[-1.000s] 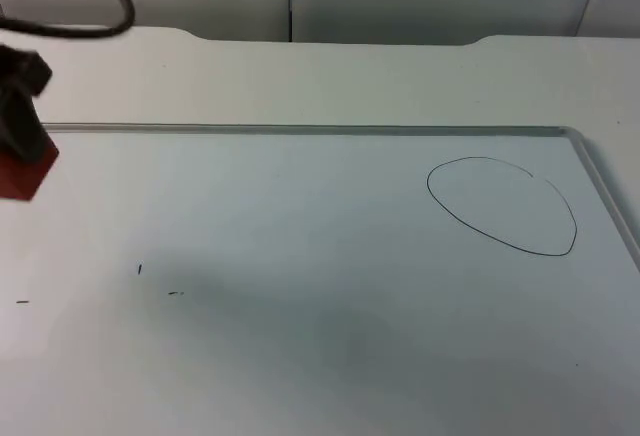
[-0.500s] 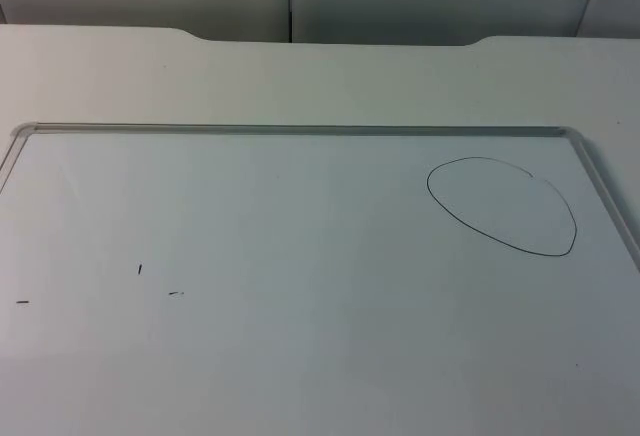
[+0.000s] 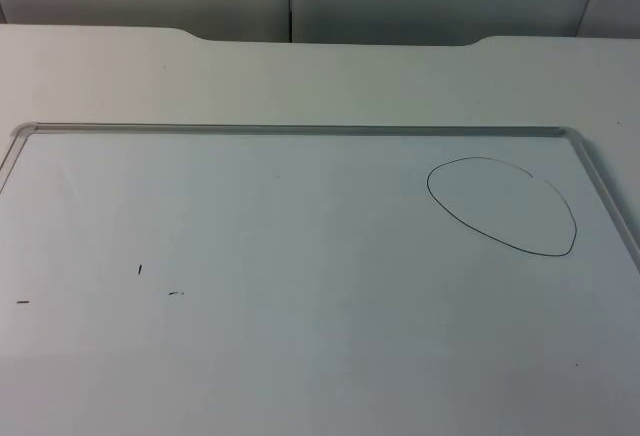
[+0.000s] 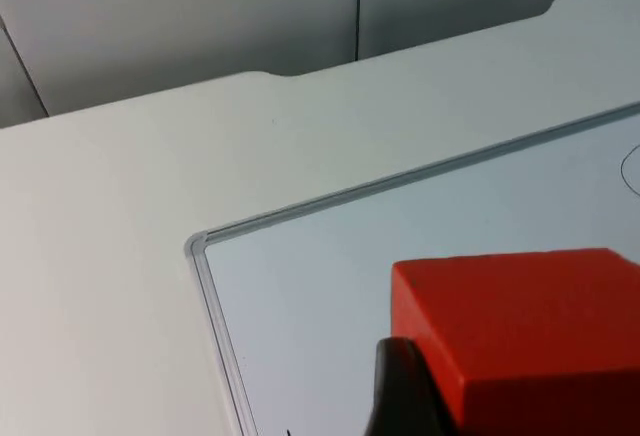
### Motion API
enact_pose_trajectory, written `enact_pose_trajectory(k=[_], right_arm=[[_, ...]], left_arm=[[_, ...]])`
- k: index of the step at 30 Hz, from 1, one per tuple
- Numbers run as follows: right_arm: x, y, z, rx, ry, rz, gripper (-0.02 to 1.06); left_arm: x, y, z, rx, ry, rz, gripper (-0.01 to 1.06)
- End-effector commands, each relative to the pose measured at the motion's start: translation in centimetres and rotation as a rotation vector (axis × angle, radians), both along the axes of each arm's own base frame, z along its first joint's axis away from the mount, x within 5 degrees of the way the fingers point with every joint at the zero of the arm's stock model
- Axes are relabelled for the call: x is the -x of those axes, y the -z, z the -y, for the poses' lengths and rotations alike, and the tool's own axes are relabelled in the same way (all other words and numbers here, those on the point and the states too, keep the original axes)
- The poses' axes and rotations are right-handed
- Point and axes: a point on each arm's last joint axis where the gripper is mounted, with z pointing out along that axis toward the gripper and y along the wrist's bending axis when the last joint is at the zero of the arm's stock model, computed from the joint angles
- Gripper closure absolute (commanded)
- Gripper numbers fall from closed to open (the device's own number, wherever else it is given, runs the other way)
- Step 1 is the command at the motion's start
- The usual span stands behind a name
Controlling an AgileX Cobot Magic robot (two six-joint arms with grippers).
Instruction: Pick up one cube with the left hand and another cube with the right hand. First place the cube in the right hand at the target position, then stack the cube in the left hand on top.
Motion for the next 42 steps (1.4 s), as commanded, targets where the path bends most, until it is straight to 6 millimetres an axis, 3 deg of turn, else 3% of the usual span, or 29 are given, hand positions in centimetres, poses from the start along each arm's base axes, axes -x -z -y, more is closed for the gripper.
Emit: enact_pose_trajectory(k=[1,8,13,18,23,24,28,29,33,37,42], right_arm=[[-0.1,-0.2,0.1,-0.026,0.015,0.021,1.05],[-0.3,-0.3,0.1,-0.045,0.041,0.013,1.05],[-2.1,0.4,-0.2,-0.003,0.113,-0.022,1.05],[-5.0,0.6,-1.6,0.071,0.114,-0.101,1.05],[-9.9,1.1,-4.3,0.132,0.102,-0.175,1.05],[-9.9,1.1,-4.3,0.132,0.102,-0.175,1.05],[-14.2,3.8,-5.4,0.211,0.098,-0.289,1.05],[-14.2,3.8,-5.4,0.211,0.098,-0.289,1.05],[-18.0,8.1,-2.9,0.217,0.194,-0.429,1.05],[-19.7,10.6,-1.6,0.241,0.237,-0.492,1.05],[-20.9,13.0,-1.9,0.253,0.238,-0.515,1.05]], left_arm=[[0.9,-0.2,0.0,0.016,0.003,0.050,0.99],[1.2,-0.3,0.1,0.026,0.007,0.060,0.99],[1.2,-0.3,0.1,0.028,0.007,0.060,0.99],[1.2,-0.3,0.1,0.028,0.007,0.060,0.99],[1.2,-0.3,0.1,0.028,0.007,0.060,0.99],[1.2,-0.3,0.1,0.028,0.007,0.060,0.99],[1.2,-0.3,0.1,0.023,0.007,0.061,0.99],[1.2,-0.3,0.1,0.023,0.007,0.061,0.99],[1.2,-0.3,0.1,0.022,0.006,0.061,0.99],[1.2,-0.3,0.1,0.022,0.006,0.061,0.99],[1.2,-0.3,0.1,0.022,0.006,0.061,0.99]])
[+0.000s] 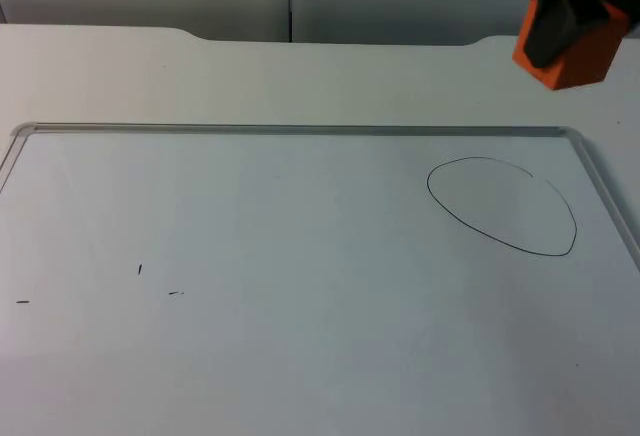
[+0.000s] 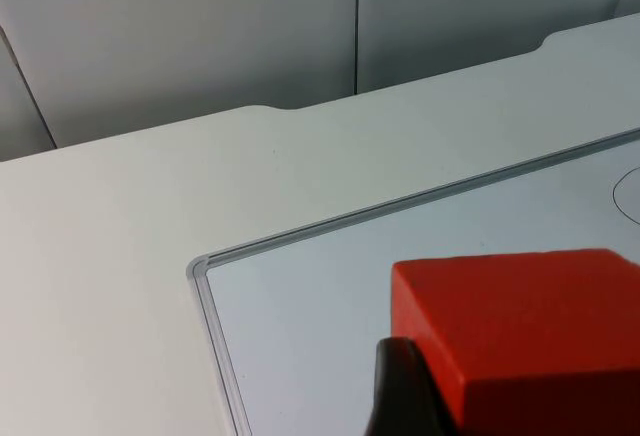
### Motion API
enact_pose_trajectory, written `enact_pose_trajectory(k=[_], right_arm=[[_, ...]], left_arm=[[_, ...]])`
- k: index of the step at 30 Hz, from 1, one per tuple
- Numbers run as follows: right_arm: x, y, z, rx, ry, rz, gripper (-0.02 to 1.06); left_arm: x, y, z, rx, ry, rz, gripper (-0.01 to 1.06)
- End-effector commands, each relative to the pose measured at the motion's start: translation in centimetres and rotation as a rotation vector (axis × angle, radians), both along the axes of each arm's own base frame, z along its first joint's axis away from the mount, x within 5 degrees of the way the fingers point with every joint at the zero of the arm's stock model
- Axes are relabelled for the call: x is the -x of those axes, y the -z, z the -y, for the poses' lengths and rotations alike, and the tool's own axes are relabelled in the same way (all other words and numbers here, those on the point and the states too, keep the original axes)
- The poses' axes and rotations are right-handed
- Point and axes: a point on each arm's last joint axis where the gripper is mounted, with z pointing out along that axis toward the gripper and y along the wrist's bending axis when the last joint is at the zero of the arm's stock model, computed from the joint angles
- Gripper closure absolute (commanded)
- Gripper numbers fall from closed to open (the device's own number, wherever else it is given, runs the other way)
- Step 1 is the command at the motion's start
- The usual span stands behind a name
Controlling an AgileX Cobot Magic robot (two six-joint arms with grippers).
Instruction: Pick up one cube with the left hand and another cube with the right hand. First place the cube in the right hand at the target position, then stack the cube in the left hand on top.
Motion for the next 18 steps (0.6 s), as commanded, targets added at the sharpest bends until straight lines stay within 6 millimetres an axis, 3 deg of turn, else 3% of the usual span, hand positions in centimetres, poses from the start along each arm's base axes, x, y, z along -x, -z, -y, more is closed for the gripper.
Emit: enact_pose_trajectory(k=[1,10,16,18], right_arm=[[-0.7,0.6,-0.1,-0.003,-0.003,0.010,1.05],[-1.7,5.4,-0.4,0.031,0.003,-0.106,1.05],[-0.7,9.3,0.0,0.021,0.049,-0.087,1.05],[-0.6,9.8,0.0,0.024,0.049,-0.097,1.05]], left_arm=[[0.1,-0.1,0.1,0.014,0.004,0.019,0.99],[0.1,-0.1,0.1,0.013,0.004,0.019,0.99],[0.1,-0.1,0.1,0.013,0.004,0.019,0.99],[0.1,-0.1,0.1,0.013,0.004,0.019,0.99]])
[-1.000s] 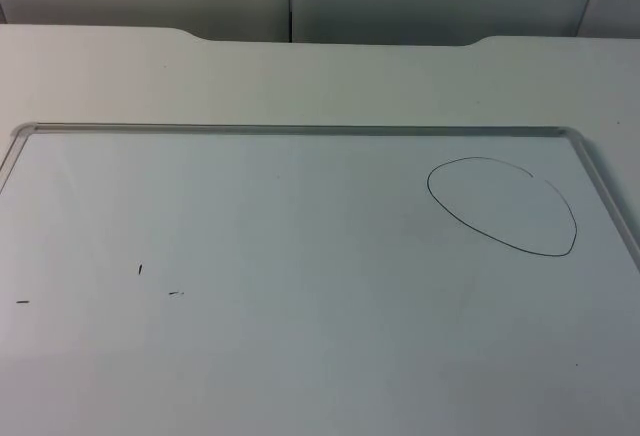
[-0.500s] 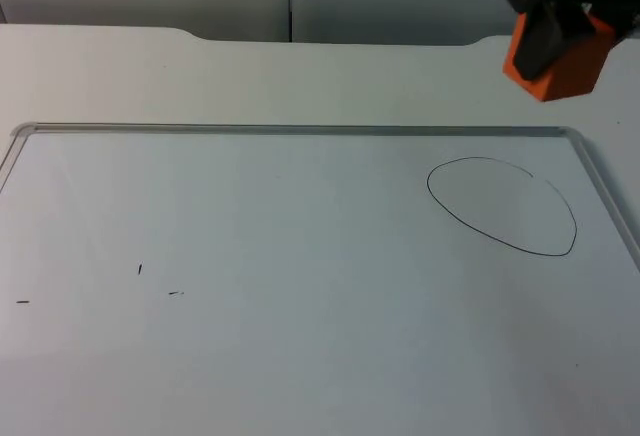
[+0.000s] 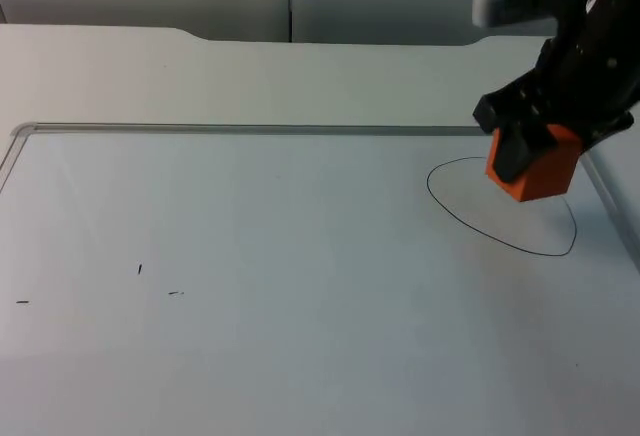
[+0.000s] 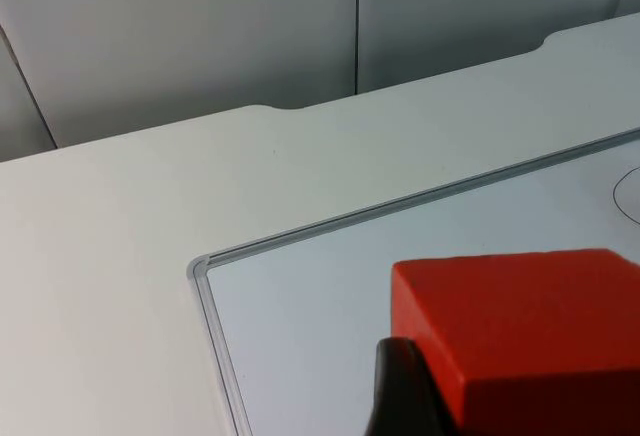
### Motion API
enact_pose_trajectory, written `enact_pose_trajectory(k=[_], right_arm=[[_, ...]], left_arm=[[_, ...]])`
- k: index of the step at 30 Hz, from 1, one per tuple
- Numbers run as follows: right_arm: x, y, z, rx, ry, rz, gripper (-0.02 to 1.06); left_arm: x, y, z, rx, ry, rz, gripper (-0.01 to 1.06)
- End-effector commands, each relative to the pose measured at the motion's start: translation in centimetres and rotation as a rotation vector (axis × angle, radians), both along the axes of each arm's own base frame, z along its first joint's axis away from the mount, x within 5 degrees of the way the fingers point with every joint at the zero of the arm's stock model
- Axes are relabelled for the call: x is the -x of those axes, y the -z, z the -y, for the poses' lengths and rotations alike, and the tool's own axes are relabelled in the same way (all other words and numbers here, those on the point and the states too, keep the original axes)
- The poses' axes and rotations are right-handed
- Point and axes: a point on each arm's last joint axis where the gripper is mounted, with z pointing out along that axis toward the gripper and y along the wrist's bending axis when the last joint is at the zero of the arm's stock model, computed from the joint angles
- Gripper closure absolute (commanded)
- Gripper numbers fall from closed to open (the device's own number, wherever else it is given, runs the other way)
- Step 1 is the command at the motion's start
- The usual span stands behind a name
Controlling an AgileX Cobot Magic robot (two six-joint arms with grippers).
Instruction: Pick up one cube with the left hand and another cube with the right hand. First place the cube in the right hand at the target position, then stack the cube in the left hand on top.
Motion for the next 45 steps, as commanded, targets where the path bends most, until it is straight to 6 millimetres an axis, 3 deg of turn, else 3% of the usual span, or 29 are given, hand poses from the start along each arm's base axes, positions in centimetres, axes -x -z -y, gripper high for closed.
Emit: enact_pose_trajectory(k=[1,10,17,34,36,38,39,41,43,44,45], right_arm=[[-0.2,0.4,0.1,-0.005,0.012,0.021,1.05],[-1.0,0.7,0.0,-0.015,0.014,0.083,1.05],[-0.9,3.2,0.0,0.014,0.030,0.003,1.05],[-1.1,4.1,0.0,0.013,0.033,0.003,1.04],[-1.1,4.1,0.0,0.013,0.033,0.003,0.97],[-1.1,4.1,0.0,0.013,0.033,0.003,0.82],[-1.1,4.1,0.0,0.013,0.033,0.003,0.82],[-1.1,4.0,0.0,0.011,0.034,0.005,0.62],[-1.1,4.0,-0.1,0.005,0.039,0.003,0.34],[-1.1,4.0,-0.1,0.005,0.039,0.003,0.34],[-1.0,3.9,-0.1,-0.003,0.046,0.000,0.26]], left_arm=[[0.1,-0.1,0.1,0.012,0.004,0.017,0.99],[0.1,-0.1,0.1,0.018,0.007,0.017,0.99],[0.2,-0.1,0.1,0.019,0.009,0.011,0.99],[0.2,0.0,0.2,0.019,0.013,-0.001,0.99],[0.2,0.0,0.2,0.019,0.013,-0.001,0.99],[0.2,0.0,0.2,0.019,0.013,-0.001,0.99],[0.2,0.0,0.2,0.019,0.013,-0.001,0.99],[0.2,0.0,0.2,0.019,0.013,-0.001,0.99],[0.2,0.0,0.2,0.019,0.013,-0.001,0.99],[0.2,0.0,0.2,0.019,0.013,-0.001,0.99],[0.2,0.0,0.2,0.019,0.013,-0.001,0.99]])
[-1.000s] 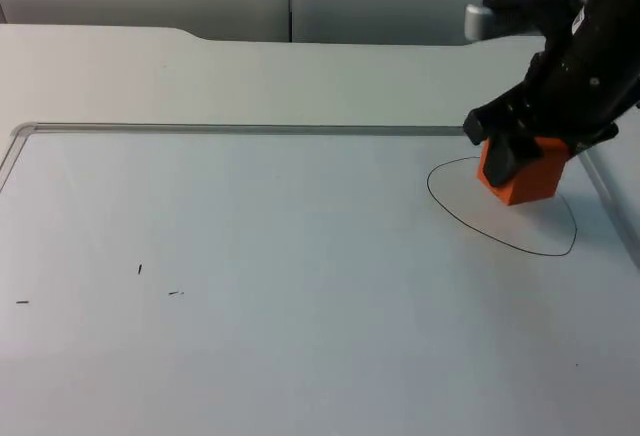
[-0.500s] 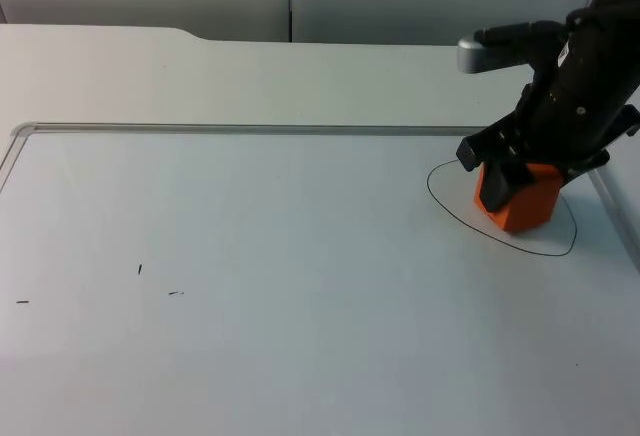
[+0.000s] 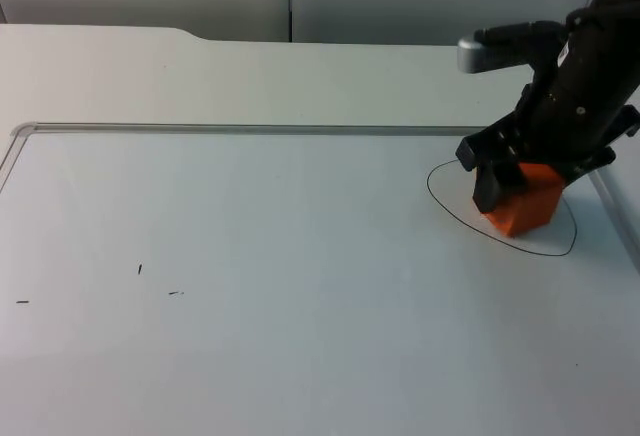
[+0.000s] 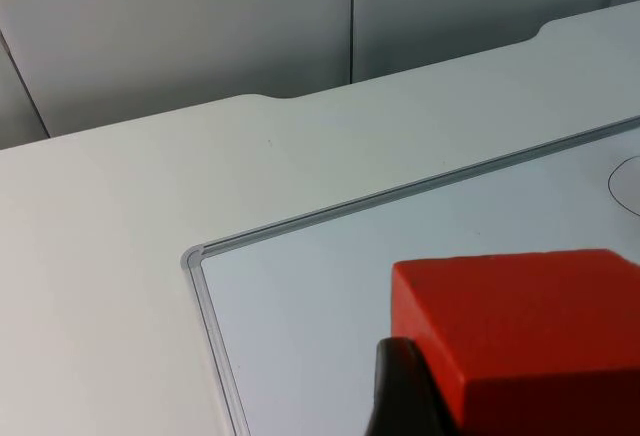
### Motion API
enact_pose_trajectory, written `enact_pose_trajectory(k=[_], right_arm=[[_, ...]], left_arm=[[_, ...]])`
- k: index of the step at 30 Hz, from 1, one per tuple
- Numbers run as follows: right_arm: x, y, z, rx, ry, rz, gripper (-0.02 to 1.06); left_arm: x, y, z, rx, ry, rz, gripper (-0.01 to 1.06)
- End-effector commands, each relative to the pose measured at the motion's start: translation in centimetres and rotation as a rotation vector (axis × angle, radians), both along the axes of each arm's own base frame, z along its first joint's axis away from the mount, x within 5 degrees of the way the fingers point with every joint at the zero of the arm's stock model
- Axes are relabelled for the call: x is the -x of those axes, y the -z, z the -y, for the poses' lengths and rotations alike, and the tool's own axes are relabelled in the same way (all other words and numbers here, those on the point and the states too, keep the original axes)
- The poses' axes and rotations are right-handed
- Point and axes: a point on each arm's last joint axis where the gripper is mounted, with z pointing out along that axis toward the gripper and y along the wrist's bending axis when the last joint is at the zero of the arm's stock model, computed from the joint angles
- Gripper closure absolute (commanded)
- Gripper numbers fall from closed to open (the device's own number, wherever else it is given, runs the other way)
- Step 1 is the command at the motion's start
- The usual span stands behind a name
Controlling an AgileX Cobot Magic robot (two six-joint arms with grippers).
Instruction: Pick up one cube with the left hand and another cube with the right hand. First place the cube in the right hand at the target position, then stack the cube in the left hand on top.
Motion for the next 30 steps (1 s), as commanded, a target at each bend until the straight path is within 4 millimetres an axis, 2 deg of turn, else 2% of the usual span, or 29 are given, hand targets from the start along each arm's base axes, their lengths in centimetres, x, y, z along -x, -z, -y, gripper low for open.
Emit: enact_pose_trajectory(k=[1,4,5,7,9,10,12,14,15,16,17,19,20,22,25,26,28,30], right_arm=[[-0.1,-0.2,0.0,-0.014,0.016,0.010,0.19],[-0.2,-2.3,0.0,-0.035,0.017,0.079,0.15],[-0.2,-2.3,0.0,-0.035,0.017,0.079,0.15],[-0.1,-4.9,0.0,-0.058,0.017,0.153,0.15],[0.4,-8.8,0.2,-0.088,0.016,0.253,0.15],[0.4,-8.8,0.2,-0.088,0.016,0.253,0.15],[1.5,-13.1,0.6,-0.119,0.011,0.361,0.15],[3.8,-18.9,1.3,-0.160,-0.005,0.509,0.15],[3.8,-18.9,1.3,-0.160,-0.005,0.509,0.15],[5.1,-21.2,1.6,-0.177,-0.024,0.574,0.15],[7.5,-24.9,2.2,-0.213,-0.035,0.678,0.15],[11.8,-29.9,3.6,-0.243,-0.058,0.843,0.17],[11.8,-29.9,3.6,-0.243,-0.058,0.843,0.17],[16.4,-33.4,5.0,-0.253,-0.087,0.970,0.19],[22.1,-34.9,6.7,-0.263,-0.116,1.083,0.19],[22.1,-34.9,6.7,-0.263,-0.116,1.083,0.19],[25.5,-34.1,7.6,-0.276,-0.127,1.120,0.19],[28.2,-32.4,8.4,-0.280,-0.127,1.134,0.19]], left_arm=[[0.1,-0.1,0.1,0.020,0.009,0.012,0.99],[0.1,-0.1,0.1,0.020,0.009,0.012,0.99],[0.1,-0.1,0.1,0.020,0.009,0.012,0.99],[0.1,-0.1,0.1,0.020,0.009,0.012,0.99],[0.1,-0.1,0.1,0.020,0.007,0.017,0.99],[0.1,-0.1,0.1,0.020,0.007,0.017,0.99],[0.1,-0.2,0.1,0.021,0.007,0.019,0.99],[0.1,-0.2,0.1,0.024,0.005,0.026,0.99],[0.1,-0.2,0.1,0.024,0.005,0.026,0.99],[0.1,-0.3,0.2,0.031,0.007,0.028,0.99],[0.1,-0.3,0.2,0.040,0.009,0.033,0.99],[0.0,-0.4,0.3,0.055,0.012,0.041,0.99],[0.0,-0.4,0.3,0.055,0.012,0.041,0.99],[0.0,-0.5,0.4,0.064,0.018,0.048,0.99],[0.0,-0.6,0.5,0.056,0.045,0.065,0.99],[0.0,-0.6,0.5,0.056,0.045,0.065,0.99],[-0.4,-0.8,1.1,0.075,0.102,0.075,0.99],[-1.1,-1.0,1.8,0.112,0.170,0.081,0.99]])
